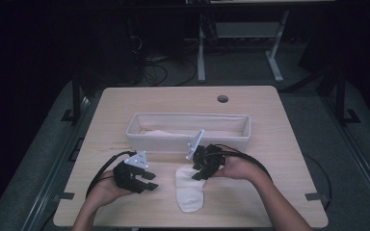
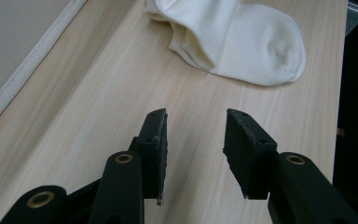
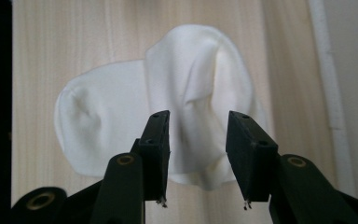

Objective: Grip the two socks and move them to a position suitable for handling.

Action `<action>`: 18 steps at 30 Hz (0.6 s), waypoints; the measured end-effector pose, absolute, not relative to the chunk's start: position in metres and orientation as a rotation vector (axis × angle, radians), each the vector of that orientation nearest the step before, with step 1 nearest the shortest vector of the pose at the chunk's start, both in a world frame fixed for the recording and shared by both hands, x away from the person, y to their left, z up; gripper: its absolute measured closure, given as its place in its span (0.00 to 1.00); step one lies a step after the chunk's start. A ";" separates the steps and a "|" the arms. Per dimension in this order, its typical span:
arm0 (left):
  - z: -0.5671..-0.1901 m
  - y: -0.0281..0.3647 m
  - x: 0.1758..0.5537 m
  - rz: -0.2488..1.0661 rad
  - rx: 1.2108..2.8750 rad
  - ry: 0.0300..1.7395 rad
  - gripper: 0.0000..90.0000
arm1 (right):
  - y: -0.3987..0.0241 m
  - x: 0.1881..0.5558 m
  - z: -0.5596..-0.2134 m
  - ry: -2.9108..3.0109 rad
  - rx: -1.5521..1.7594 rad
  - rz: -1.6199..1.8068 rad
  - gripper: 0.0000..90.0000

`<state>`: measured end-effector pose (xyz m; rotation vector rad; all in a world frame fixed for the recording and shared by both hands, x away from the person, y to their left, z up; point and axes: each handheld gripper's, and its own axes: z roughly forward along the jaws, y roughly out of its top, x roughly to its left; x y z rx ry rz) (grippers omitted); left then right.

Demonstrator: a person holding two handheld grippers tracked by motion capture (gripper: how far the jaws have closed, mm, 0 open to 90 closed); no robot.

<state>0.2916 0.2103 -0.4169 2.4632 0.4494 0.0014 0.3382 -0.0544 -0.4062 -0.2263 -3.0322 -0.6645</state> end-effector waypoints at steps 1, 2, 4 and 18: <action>-0.416 0.211 0.292 0.003 2.460 0.453 0.66 | -0.054 0.339 -0.405 -3.037 -0.235 -0.664 0.67; -0.416 0.211 0.292 0.003 2.460 0.453 0.66 | -0.053 0.341 -0.403 -3.042 -0.250 -0.667 0.69; -0.415 0.212 0.291 0.004 2.457 0.450 0.66 | -0.051 0.345 -0.403 -3.029 -0.276 -0.669 0.69; -0.416 0.212 0.292 0.000 2.459 0.452 0.65 | -0.045 0.366 -0.416 -3.007 -0.340 -0.618 0.77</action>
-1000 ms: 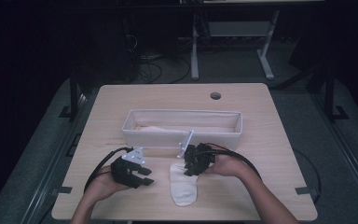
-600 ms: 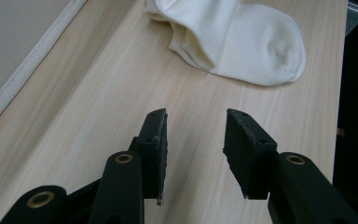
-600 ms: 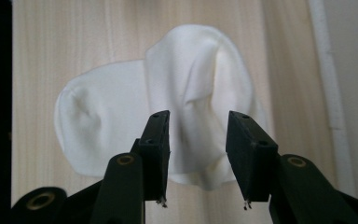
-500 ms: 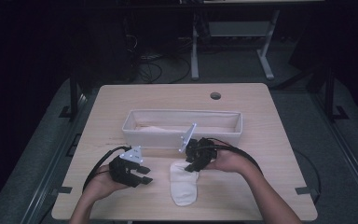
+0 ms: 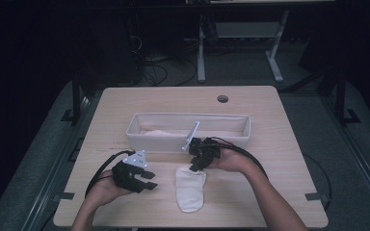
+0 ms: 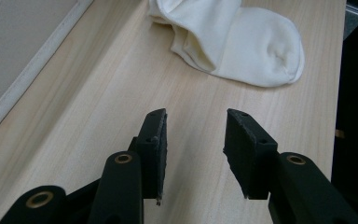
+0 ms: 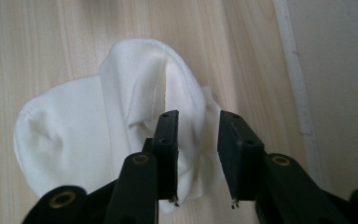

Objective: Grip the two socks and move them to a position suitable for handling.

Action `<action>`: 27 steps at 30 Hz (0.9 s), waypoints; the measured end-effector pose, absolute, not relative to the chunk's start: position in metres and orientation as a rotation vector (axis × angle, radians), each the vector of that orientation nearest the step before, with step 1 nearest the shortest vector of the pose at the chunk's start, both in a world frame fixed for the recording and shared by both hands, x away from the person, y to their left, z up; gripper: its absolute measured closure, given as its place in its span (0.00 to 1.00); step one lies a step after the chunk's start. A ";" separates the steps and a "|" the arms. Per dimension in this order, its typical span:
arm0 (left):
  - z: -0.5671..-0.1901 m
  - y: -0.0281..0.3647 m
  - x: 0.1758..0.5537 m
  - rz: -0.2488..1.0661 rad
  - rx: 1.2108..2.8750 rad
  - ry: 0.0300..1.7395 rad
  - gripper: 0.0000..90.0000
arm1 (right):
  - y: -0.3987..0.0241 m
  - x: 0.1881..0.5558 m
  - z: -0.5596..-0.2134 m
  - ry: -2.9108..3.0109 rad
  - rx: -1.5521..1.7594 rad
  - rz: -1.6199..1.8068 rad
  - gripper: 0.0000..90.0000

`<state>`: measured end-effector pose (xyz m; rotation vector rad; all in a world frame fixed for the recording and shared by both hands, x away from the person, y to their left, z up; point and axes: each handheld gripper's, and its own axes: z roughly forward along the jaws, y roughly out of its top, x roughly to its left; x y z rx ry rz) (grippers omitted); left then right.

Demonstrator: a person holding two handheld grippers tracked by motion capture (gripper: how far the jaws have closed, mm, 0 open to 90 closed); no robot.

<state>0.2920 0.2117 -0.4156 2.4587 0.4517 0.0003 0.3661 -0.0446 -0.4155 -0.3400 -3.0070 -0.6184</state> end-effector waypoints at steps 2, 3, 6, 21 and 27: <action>-0.416 0.212 0.292 0.002 2.459 0.453 0.65 | -0.044 0.367 -0.418 -3.008 -0.343 -0.599 0.80; -0.416 0.212 0.292 0.000 2.459 0.453 0.65 | -0.043 0.367 -0.419 -3.004 -0.348 -0.596 0.82; -0.415 0.212 0.292 0.004 2.453 0.449 0.65 | -0.042 0.367 -0.419 -3.004 -0.345 -0.585 0.89; -0.415 0.211 0.292 0.004 2.460 0.452 0.65 | -0.044 0.372 -0.420 -2.959 -0.382 -0.619 0.74; -0.415 0.211 0.292 0.006 2.459 0.446 0.65 | -0.041 0.373 -0.426 -2.943 -0.385 -0.587 0.87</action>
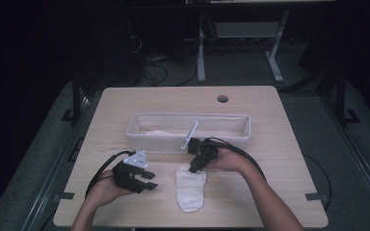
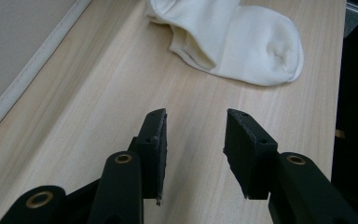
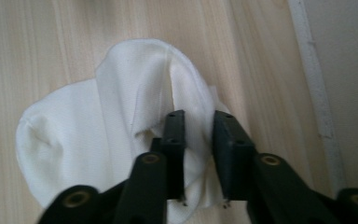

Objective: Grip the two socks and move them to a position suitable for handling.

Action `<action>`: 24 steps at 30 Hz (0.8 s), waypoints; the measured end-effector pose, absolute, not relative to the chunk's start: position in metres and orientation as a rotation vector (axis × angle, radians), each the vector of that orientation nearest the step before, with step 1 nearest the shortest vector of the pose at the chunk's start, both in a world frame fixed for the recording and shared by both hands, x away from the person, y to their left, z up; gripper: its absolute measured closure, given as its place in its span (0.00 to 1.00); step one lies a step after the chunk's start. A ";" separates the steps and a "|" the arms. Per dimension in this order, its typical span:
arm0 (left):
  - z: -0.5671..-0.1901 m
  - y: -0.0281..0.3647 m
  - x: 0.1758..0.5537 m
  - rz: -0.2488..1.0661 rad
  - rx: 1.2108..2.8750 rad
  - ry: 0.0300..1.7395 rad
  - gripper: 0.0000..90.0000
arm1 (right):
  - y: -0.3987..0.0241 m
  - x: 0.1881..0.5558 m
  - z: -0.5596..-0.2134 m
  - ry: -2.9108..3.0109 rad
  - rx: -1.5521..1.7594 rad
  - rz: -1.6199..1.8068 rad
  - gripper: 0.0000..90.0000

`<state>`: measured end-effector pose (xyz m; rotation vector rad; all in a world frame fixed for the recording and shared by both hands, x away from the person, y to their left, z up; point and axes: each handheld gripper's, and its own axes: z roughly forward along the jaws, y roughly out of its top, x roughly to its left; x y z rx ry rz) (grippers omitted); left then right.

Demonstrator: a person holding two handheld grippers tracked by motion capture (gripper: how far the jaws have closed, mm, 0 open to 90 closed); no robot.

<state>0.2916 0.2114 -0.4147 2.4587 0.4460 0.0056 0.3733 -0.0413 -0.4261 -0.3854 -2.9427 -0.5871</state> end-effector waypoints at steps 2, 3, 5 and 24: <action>-0.415 0.212 0.292 0.006 2.460 0.451 0.65 | -0.042 0.373 -0.425 -2.953 -0.380 -0.594 0.94; -0.415 0.212 0.292 0.006 2.459 0.453 0.65 | -0.043 0.373 -0.423 -2.955 -0.379 -0.604 0.95; -0.414 0.212 0.292 0.009 2.459 0.453 0.65 | -0.044 0.372 -0.420 -2.964 -0.377 -0.619 0.96; -0.412 0.213 0.291 0.019 2.451 0.454 0.65 | -0.059 0.329 -0.387 -2.951 -0.240 -0.774 0.96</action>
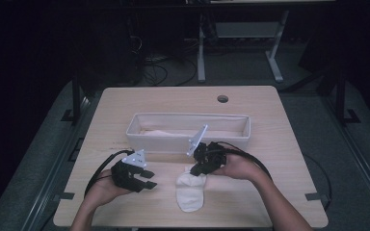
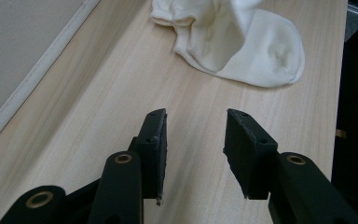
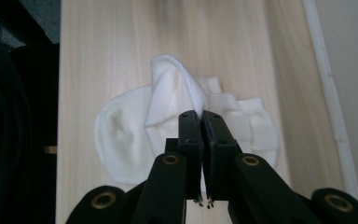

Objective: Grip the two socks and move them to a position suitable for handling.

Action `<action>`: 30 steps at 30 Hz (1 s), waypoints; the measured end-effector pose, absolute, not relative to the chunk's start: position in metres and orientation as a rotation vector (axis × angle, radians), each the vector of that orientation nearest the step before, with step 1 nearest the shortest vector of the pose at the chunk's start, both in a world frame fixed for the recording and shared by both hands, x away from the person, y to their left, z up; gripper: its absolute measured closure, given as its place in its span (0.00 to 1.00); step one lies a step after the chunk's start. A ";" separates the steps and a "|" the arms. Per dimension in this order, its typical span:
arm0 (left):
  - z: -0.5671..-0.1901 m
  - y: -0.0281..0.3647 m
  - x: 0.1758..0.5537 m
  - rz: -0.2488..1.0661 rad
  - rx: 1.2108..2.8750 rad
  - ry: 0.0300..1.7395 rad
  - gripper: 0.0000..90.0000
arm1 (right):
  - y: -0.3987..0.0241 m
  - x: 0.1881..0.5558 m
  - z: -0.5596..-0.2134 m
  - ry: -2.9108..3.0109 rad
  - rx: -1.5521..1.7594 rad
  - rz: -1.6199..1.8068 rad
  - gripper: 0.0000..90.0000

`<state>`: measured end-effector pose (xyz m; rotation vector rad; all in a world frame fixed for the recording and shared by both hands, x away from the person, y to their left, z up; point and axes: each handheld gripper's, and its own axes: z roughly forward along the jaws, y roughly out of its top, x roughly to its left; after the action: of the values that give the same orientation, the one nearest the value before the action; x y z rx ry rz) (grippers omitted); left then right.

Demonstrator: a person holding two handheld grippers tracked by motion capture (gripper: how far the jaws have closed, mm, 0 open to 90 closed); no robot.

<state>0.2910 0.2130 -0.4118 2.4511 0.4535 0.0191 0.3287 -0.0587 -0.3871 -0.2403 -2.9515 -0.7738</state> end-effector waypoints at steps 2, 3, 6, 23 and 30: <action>-0.412 0.213 0.290 0.018 2.449 0.456 0.65 | -0.060 0.322 -0.388 -2.938 -0.218 -0.790 0.96; -0.412 0.212 0.290 0.017 2.449 0.455 0.65 | -0.060 0.318 -0.389 -2.942 -0.212 -0.782 0.96; -0.413 0.212 0.291 0.012 2.455 0.452 0.65 | -0.062 0.308 -0.393 -2.931 -0.189 -0.786 0.96; -0.413 0.209 0.290 0.013 2.464 0.441 0.65 | -0.066 0.273 -0.401 -2.829 -0.077 -0.825 0.85; -0.413 0.206 0.289 0.006 2.467 0.431 0.65 | -0.066 0.296 -0.405 -2.937 -0.215 -0.791 0.81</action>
<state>0.2887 0.2058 -0.4131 2.4671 0.4312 0.0058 0.2961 -0.0661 -0.4047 -0.2152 -2.9365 -0.7915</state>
